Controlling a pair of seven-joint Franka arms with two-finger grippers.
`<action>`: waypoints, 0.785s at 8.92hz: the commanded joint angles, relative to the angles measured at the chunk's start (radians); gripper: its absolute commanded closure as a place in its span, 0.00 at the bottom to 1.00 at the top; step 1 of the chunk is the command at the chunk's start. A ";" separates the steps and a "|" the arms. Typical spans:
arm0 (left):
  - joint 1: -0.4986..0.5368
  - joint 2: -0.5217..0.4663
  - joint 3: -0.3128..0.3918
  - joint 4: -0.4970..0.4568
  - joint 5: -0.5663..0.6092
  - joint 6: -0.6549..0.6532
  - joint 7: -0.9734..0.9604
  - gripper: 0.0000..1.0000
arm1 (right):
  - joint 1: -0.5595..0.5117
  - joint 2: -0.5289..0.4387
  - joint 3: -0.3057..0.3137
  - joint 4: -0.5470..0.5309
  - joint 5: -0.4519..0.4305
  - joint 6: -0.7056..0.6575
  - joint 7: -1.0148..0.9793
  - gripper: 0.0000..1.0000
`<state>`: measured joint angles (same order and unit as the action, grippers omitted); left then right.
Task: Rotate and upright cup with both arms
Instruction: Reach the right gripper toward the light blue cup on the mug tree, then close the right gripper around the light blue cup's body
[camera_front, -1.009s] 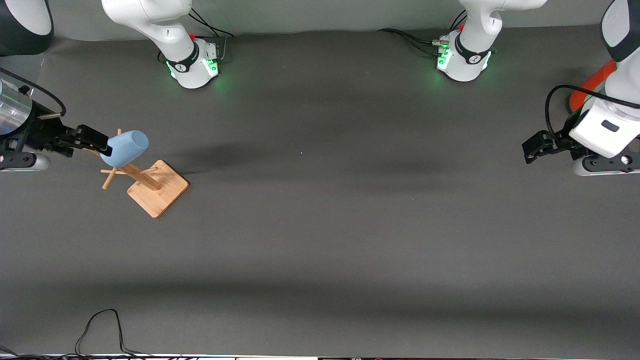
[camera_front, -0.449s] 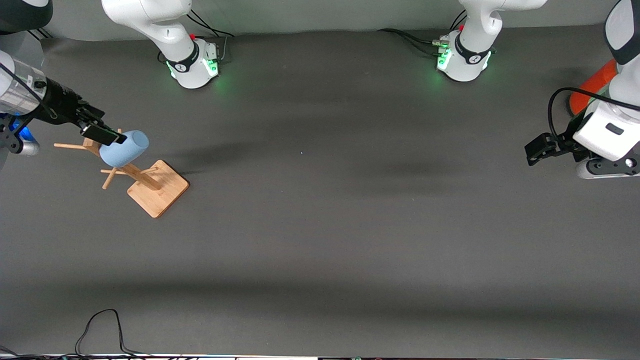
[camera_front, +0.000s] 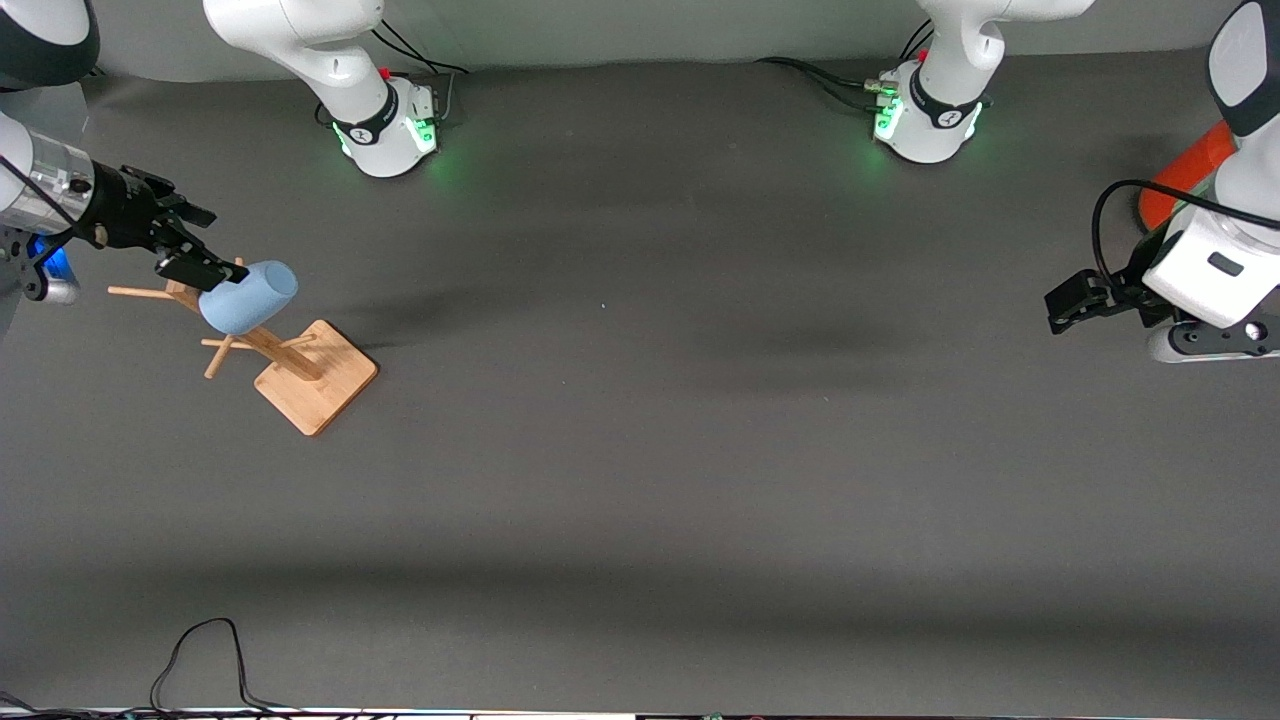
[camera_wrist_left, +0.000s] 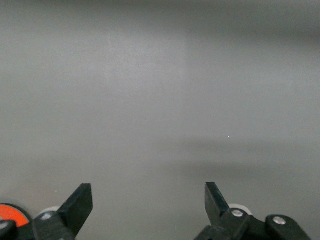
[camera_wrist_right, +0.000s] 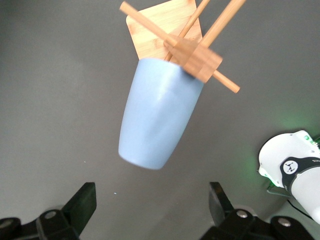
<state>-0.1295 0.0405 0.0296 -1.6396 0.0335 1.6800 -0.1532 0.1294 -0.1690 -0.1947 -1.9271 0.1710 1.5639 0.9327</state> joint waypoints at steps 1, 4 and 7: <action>-0.012 0.018 0.010 0.023 -0.012 -0.034 0.003 0.00 | -0.001 0.003 -0.054 -0.039 0.068 0.044 0.025 0.00; -0.007 0.035 0.012 0.023 -0.012 -0.037 0.004 0.00 | -0.001 0.016 -0.074 -0.127 0.097 0.119 0.026 0.00; -0.005 0.038 0.012 0.024 -0.014 -0.039 0.004 0.00 | -0.001 0.017 -0.072 -0.199 0.101 0.205 0.025 0.00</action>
<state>-0.1293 0.0702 0.0338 -1.6395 0.0308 1.6641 -0.1532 0.1290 -0.1387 -0.2686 -2.0951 0.2526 1.7311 0.9349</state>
